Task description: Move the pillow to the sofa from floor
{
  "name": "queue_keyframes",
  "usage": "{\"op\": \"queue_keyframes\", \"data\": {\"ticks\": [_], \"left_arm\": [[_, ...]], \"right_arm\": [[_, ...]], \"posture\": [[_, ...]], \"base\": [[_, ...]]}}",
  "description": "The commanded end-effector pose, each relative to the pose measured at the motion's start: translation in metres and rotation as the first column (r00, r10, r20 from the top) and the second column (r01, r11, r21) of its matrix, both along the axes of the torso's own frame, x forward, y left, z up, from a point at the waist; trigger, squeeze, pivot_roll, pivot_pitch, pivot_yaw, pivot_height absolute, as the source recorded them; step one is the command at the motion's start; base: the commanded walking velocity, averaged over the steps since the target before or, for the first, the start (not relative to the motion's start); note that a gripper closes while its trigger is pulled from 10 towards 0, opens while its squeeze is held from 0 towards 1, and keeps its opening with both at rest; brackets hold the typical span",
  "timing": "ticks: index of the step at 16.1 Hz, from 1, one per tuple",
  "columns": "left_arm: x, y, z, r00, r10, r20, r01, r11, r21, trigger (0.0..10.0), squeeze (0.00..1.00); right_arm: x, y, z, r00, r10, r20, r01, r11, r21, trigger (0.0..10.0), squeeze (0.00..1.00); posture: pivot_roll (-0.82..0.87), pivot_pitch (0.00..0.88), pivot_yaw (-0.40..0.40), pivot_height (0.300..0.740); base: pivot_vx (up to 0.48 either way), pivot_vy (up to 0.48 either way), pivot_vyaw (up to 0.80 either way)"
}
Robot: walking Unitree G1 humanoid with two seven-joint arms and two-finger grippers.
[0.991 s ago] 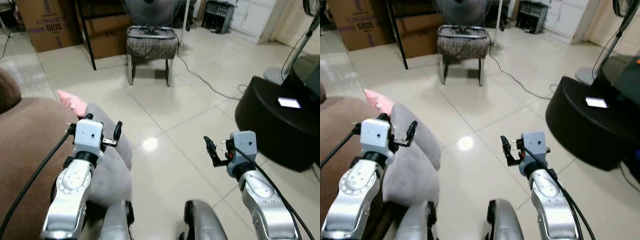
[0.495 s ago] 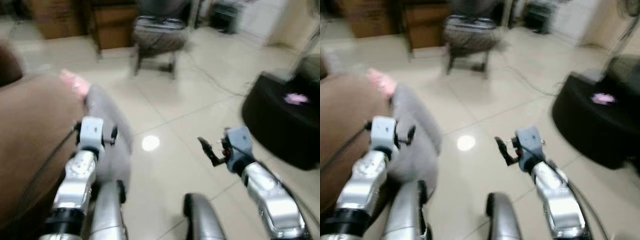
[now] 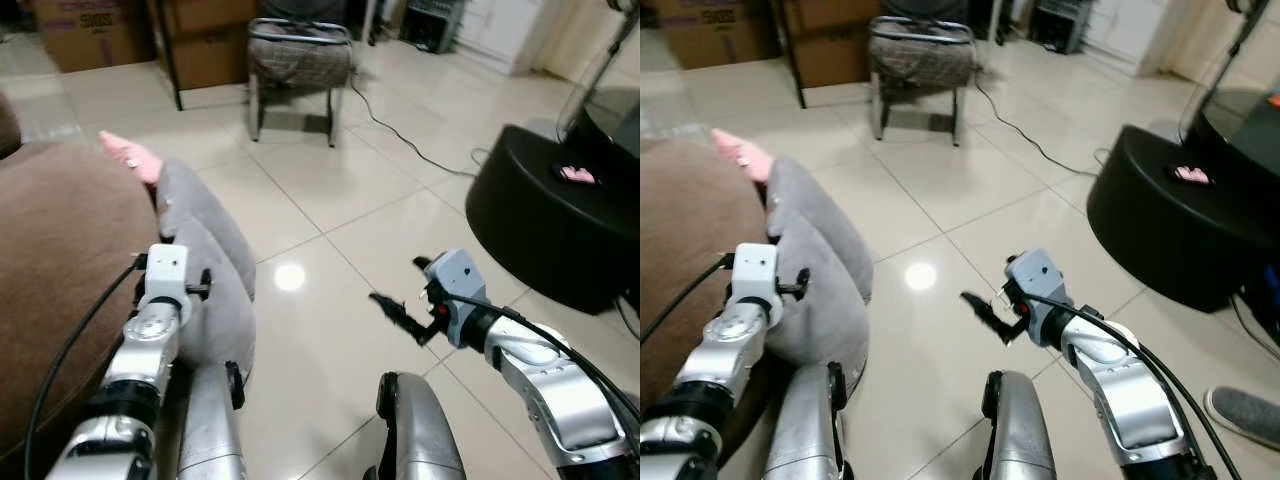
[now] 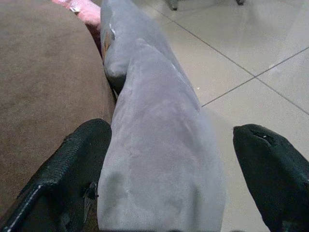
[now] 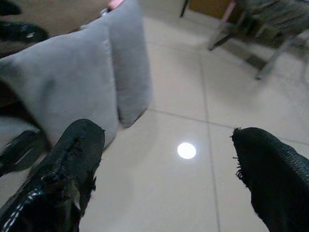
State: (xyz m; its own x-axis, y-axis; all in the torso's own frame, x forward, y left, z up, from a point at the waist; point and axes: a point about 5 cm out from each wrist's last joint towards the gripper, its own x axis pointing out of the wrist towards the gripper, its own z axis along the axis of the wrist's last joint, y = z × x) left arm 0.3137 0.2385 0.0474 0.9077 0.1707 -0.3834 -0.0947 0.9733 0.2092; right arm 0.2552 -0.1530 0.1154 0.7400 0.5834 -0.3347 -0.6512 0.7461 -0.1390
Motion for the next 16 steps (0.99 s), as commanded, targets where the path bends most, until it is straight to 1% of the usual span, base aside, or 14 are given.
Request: {"op": "queue_keyframes", "data": {"ticks": [1, 2, 3, 4, 5, 6, 7, 9, 10, 11, 13, 15, 16], "left_arm": [[0.002, 0.004, 0.001, 1.000, -0.007, -0.005, 0.007, 1.000, 0.023, 10.0, 0.00], [0.002, 0.011, 0.001, 1.000, 0.012, -0.015, -0.011, 0.997, 0.077, 10.0, 0.00], [0.000, 0.020, -0.001, 0.999, 0.042, -0.029, -0.039, 0.994, 0.106, 10.0, 0.00], [-0.002, 0.023, -0.003, 0.998, 0.052, -0.036, -0.048, 0.993, 0.108, 10.0, 0.00], [-0.005, 0.026, -0.007, 0.997, 0.062, -0.048, -0.058, 0.995, 0.083, 10.0, 0.00], [-0.010, 0.025, -0.015, 0.996, 0.051, -0.079, -0.048, 0.998, 0.039, 10.0, 0.00], [-0.014, 0.027, -0.020, 0.993, 0.066, -0.100, -0.063, 0.998, 0.032, 10.0, 0.00], [-0.023, 0.036, -0.027, 0.985, 0.103, -0.140, -0.089, 0.991, 0.104, 10.0, 0.00], [-0.026, 0.041, -0.028, 0.982, 0.122, -0.145, -0.103, 0.986, 0.133, 10.0, 0.00], [-0.031, 0.051, -0.027, 0.976, 0.176, -0.133, -0.151, 0.972, 0.178, 10.0, 0.00], [-0.036, 0.061, -0.025, 0.969, 0.221, -0.114, -0.190, 0.954, 0.234, 10.0, 0.00], [-0.039, 0.070, -0.022, 0.963, 0.260, -0.070, -0.231, 0.931, 0.283, 10.0, 0.00], [-0.040, 0.070, -0.022, 0.962, 0.265, -0.067, -0.235, 0.928, 0.289, 10.0, 0.00]], "right_arm": [[0.001, 0.003, 0.012, 0.998, 0.055, 0.015, -0.055, 0.998, 0.013, 10.0, 0.00], [0.001, 0.003, 0.014, 0.997, 0.077, 0.016, -0.077, 0.997, -0.002, 10.0, 0.00], [-0.001, 0.004, 0.016, 0.994, 0.110, 0.009, -0.110, 0.994, -0.012, 10.0, 0.00], [-0.002, 0.005, 0.016, 0.991, 0.131, -0.002, -0.131, 0.991, -0.010, 10.0, 0.00], [-0.008, 0.007, 0.018, 0.986, 0.167, -0.023, -0.167, 0.986, -0.004, 10.0, 0.00], [-0.015, 0.009, 0.020, 0.979, 0.199, -0.037, -0.200, 0.980, -0.013, 10.0, 0.00], [-0.018, 0.010, 0.021, 0.978, 0.206, -0.041, -0.207, 0.978, -0.013, 10.0, 0.00], [-0.022, 0.012, 0.024, 0.976, 0.213, -0.048, -0.214, 0.977, -0.015, 10.0, 0.00], [-0.025, 0.012, 0.026, 0.976, 0.213, -0.048, -0.214, 0.977, -0.020, 10.0, 0.00], [-0.025, 0.013, 0.030, 0.977, 0.209, -0.040, -0.211, 0.977, -0.038, 10.0, 0.00], [-0.027, 0.015, 0.037, 0.974, 0.225, -0.035, -0.226, 0.973, -0.035, 10.0, 0.00], [-0.033, 0.019, 0.041, 0.964, 0.261, -0.043, -0.262, 0.965, -0.028, 10.0, 0.00], [-0.035, 0.019, 0.041, 0.963, 0.267, -0.047, -0.268, 0.963, -0.028, 10.0, 0.00]], "posture": [[-0.08, 0.054, -0.072, 0.523], [-0.09, 0.077, -0.068, 0.523], [-0.10, 0.105, -0.071, 0.523], [-0.10, 0.107, -0.072, 0.523], [-0.10, 0.114, -0.076, 0.523], [-0.11, 0.133, -0.085, 0.523], [-0.12, 0.151, -0.092, 0.523], [-0.14, 0.184, -0.106, 0.523], [-0.14, 0.195, -0.111, 0.523], [-0.15, 0.204, -0.118, 0.523], [-0.14, 0.206, -0.134, 0.523], [-0.14, 0.205, -0.146, 0.523], [-0.13, 0.206, -0.150, 0.523]], "base": [[0.000, 0.000, 0.00], [0.000, 0.000, 0.00], [0.000, 0.000, 0.00], [0.000, 0.000, 0.00], [0.000, 0.000, 0.00], [0.000, 0.000, 0.00], [0.000, 0.000, 0.00], [0.000, 0.000, 0.00], [0.000, 0.000, 0.00], [0.000, 0.000, 0.00], [0.000, 0.000, 0.00], [0.000, 0.000, 0.00], [0.000, 0.000, 0.00]]}}
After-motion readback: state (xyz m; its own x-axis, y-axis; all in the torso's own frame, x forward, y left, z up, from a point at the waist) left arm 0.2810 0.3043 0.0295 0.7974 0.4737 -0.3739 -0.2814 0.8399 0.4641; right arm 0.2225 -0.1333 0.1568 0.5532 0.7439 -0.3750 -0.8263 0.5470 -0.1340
